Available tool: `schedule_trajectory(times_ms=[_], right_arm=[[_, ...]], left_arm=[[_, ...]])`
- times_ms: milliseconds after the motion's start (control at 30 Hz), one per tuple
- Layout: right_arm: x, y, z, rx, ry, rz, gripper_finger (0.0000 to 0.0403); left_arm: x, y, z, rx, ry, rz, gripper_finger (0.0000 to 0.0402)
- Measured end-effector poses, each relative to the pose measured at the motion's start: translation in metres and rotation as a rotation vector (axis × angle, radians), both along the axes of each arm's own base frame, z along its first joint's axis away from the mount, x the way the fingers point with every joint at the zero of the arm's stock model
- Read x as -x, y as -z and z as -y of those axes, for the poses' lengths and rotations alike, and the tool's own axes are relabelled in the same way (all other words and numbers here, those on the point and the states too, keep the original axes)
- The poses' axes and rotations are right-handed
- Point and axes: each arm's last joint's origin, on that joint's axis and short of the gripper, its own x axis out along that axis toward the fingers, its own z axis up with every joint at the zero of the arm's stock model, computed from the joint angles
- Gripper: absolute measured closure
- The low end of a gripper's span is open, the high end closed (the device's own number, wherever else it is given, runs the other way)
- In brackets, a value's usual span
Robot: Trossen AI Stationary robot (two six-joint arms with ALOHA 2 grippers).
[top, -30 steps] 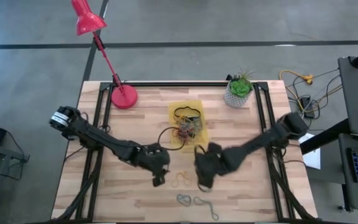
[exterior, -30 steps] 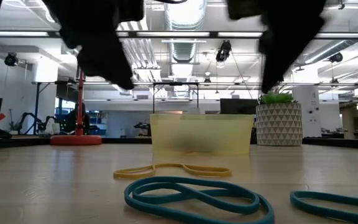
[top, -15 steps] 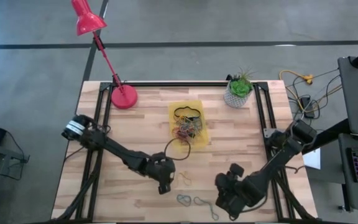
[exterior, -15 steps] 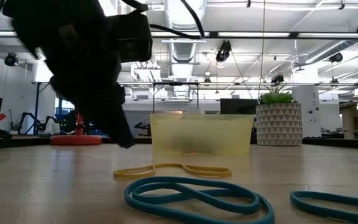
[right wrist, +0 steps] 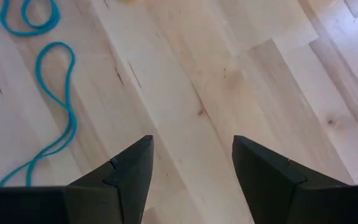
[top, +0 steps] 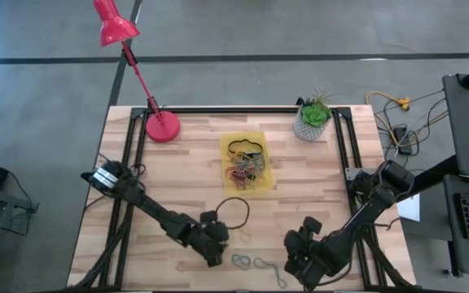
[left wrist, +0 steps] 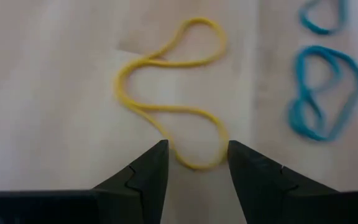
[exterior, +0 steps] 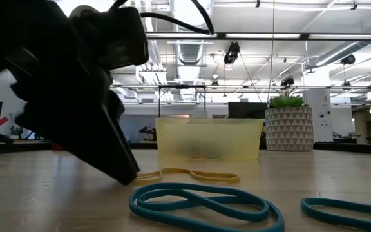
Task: Pick and place rubber bands into bin
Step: Put the yellow rubber band into the yellow bin
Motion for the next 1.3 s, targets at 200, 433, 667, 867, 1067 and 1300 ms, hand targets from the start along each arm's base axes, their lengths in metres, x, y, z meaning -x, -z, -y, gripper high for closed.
schedule_trajectory(times_ms=[200,433,667,867,1067,1300], right_arm=[[0.000,0.004,-0.001,0.002,-0.002,-0.012,0.0197],[0.000,0.004,-0.001,0.006,-0.014,-0.018,0.0197],[0.000,0.004,-0.001,0.012,-0.029,-0.022,0.0197],[0.000,0.004,-0.001,0.010,-0.026,-0.022,0.0197],[0.000,0.004,-0.001,0.011,-0.026,-0.022,0.0197],[0.000,0.004,-0.001,0.014,-0.029,-0.024,0.0197]], left_arm=[[-0.001,0.002,-0.005,-0.083,-0.068,0.031,0.0251],[-0.007,0.011,-0.011,-0.088,-0.093,0.031,0.0251],[-0.024,0.030,-0.014,-0.090,-0.067,0.081,0.0292],[-0.029,0.044,-0.021,-0.095,-0.056,0.041,0.0362],[-0.038,0.037,-0.031,-0.115,-0.036,0.082,0.0398],[-0.049,-0.003,-0.040,-0.203,0.015,0.152,0.0401]])
